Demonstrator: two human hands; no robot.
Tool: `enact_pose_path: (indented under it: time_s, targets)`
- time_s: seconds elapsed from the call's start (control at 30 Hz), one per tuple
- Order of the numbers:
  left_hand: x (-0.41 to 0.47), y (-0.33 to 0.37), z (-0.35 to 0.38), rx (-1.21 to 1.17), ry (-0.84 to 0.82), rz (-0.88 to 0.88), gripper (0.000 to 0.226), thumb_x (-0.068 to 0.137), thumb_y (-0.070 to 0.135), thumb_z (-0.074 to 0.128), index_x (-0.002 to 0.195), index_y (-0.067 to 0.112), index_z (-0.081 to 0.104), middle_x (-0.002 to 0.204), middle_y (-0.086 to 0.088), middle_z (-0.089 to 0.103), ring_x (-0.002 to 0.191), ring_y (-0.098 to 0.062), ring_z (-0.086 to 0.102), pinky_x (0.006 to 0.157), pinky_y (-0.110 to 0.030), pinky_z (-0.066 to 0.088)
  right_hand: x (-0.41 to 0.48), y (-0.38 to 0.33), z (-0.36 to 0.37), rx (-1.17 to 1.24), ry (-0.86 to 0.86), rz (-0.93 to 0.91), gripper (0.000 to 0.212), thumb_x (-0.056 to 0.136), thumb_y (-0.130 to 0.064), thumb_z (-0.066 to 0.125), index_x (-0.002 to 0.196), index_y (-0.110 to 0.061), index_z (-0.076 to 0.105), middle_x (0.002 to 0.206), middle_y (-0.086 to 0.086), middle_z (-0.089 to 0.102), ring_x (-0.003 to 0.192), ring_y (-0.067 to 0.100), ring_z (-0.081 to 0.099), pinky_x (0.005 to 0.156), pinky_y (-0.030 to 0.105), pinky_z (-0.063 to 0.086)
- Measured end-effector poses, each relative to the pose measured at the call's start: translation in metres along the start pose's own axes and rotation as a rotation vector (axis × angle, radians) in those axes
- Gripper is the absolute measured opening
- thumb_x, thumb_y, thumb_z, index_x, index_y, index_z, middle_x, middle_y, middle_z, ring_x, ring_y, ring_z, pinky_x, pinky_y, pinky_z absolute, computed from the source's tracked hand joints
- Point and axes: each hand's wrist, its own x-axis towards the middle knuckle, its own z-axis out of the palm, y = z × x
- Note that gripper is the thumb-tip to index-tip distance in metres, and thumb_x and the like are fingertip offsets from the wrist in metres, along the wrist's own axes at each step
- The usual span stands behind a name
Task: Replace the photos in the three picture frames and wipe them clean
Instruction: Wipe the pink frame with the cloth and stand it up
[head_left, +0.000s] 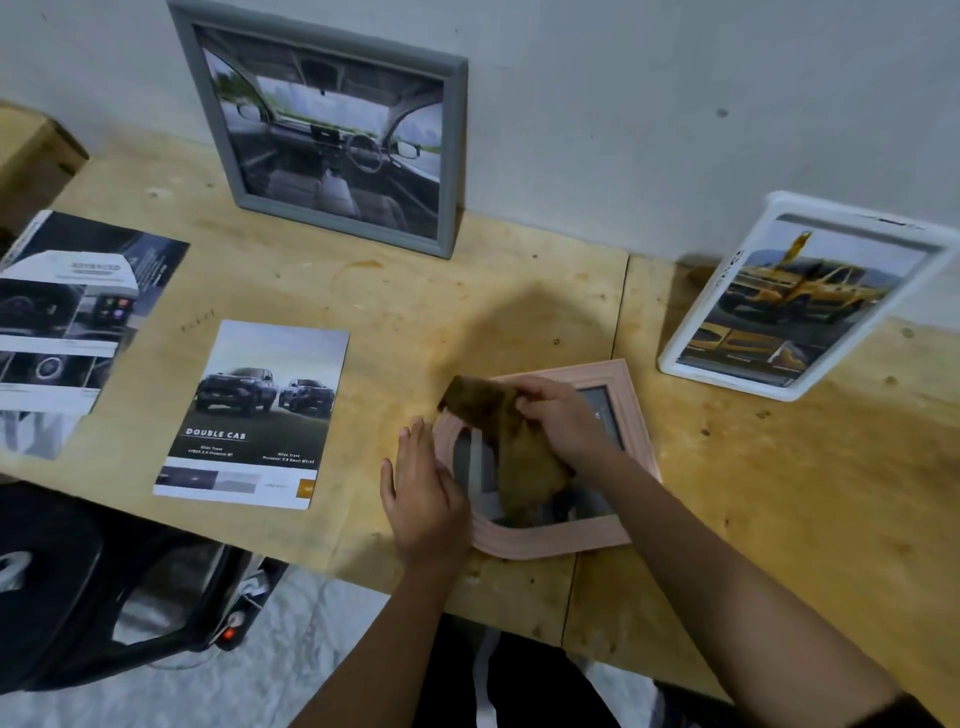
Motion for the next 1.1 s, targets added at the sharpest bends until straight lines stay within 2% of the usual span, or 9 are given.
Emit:
enact_pose_path:
  time_s: [0.1,0.17,0.27,0.47,0.63,0.83,0.9,1.0,1.1]
  targets:
    - [0.000,0.000,0.000,0.002,0.000,-0.003,0.053,0.089,0.015,0.031,0.140,0.013,0.040,0.146,0.001,0.043,0.141,-0.012,0.028,0.117,-0.036,0.013,-0.026,0.000,-0.045,0.140,0.308,0.022,0.030,0.093,0.001,0.041,0.110,-0.012,0.063,0.090,0.001,0.059,0.084,0.011,0.053,0.083,0.026,0.044]
    - [-0.001,-0.001,0.000,-0.004,0.013,0.003,0.050,0.090,0.015,0.032,0.139,0.013,0.042,0.144,0.001,0.045,0.140,-0.012,0.030,0.116,-0.037,0.015,-0.040,0.004,-0.072,0.145,0.558,-0.018,0.032,0.092,0.000,0.039,0.106,-0.013,0.065,0.092,0.000,0.063,0.090,0.016,0.058,0.085,0.031,0.044]
    - [-0.002,0.000,0.000,-0.003,0.012,0.016,0.047,0.092,0.015,0.035,0.138,0.012,0.043,0.144,0.001,0.045,0.140,-0.014,0.031,0.115,-0.037,0.015,-0.049,0.013,-0.092,-0.133,0.875,-0.011,0.034,0.091,-0.007,0.041,0.109,-0.021,0.066,0.103,0.002,0.067,0.101,0.025,0.059,0.082,0.031,0.043]
    - [-0.002,0.000,-0.001,0.008,0.013,0.024,0.047,0.092,0.007,0.042,0.138,0.012,0.042,0.144,-0.001,0.046,0.140,-0.016,0.032,0.115,-0.038,0.015,-0.011,0.030,-0.026,-0.588,0.600,0.049,0.035,0.092,-0.038,0.028,0.114,-0.046,0.053,0.095,-0.008,0.066,0.087,0.020,0.057,0.082,0.042,0.043]
    - [-0.001,0.000,0.000,0.021,0.011,0.025,0.049,0.089,0.014,0.036,0.137,0.013,0.044,0.143,0.000,0.047,0.139,-0.016,0.034,0.114,-0.039,0.017,0.000,0.032,0.050,-0.594,0.271,-0.148,0.051,0.082,-0.016,0.029,0.123,-0.013,0.059,0.119,0.010,0.063,0.109,0.027,0.056,0.089,0.034,0.042]
    - [-0.001,-0.002,0.000,0.012,-0.018,0.029,0.044,0.092,0.013,0.042,0.136,0.016,0.045,0.146,0.002,0.043,0.141,-0.014,0.029,0.115,-0.041,0.016,-0.011,0.007,0.051,-0.502,-0.140,-0.115,0.043,0.086,0.003,0.038,0.120,-0.009,0.061,0.121,0.013,0.062,0.109,0.029,0.054,0.090,0.033,0.043]
    - [-0.002,-0.001,-0.001,0.008,0.001,0.037,0.046,0.090,0.013,0.039,0.136,0.014,0.044,0.144,0.000,0.045,0.140,-0.017,0.032,0.115,-0.042,0.017,-0.013,0.004,0.019,-0.348,-0.033,-0.069,0.043,0.085,0.006,0.037,0.112,-0.012,0.065,0.117,0.009,0.064,0.111,0.025,0.054,0.088,0.027,0.043]
    - [-0.001,0.000,0.000,0.013,0.028,0.037,0.046,0.091,0.014,0.039,0.136,0.011,0.043,0.142,-0.002,0.047,0.138,-0.018,0.035,0.114,-0.043,0.019,-0.027,-0.001,-0.035,-0.241,0.381,-0.093,0.038,0.090,0.002,0.038,0.104,-0.019,0.067,0.095,0.000,0.063,0.091,0.013,0.055,0.072,0.017,0.042]
    - [-0.001,0.000,0.002,0.023,0.027,0.029,0.049,0.089,0.018,0.033,0.137,0.012,0.043,0.144,-0.001,0.046,0.138,-0.018,0.034,0.114,-0.041,0.018,-0.030,0.006,-0.073,-0.446,0.612,-0.228,0.028,0.091,-0.007,0.043,0.103,-0.016,0.068,0.090,-0.001,0.065,0.083,0.015,0.055,0.070,0.029,0.045]
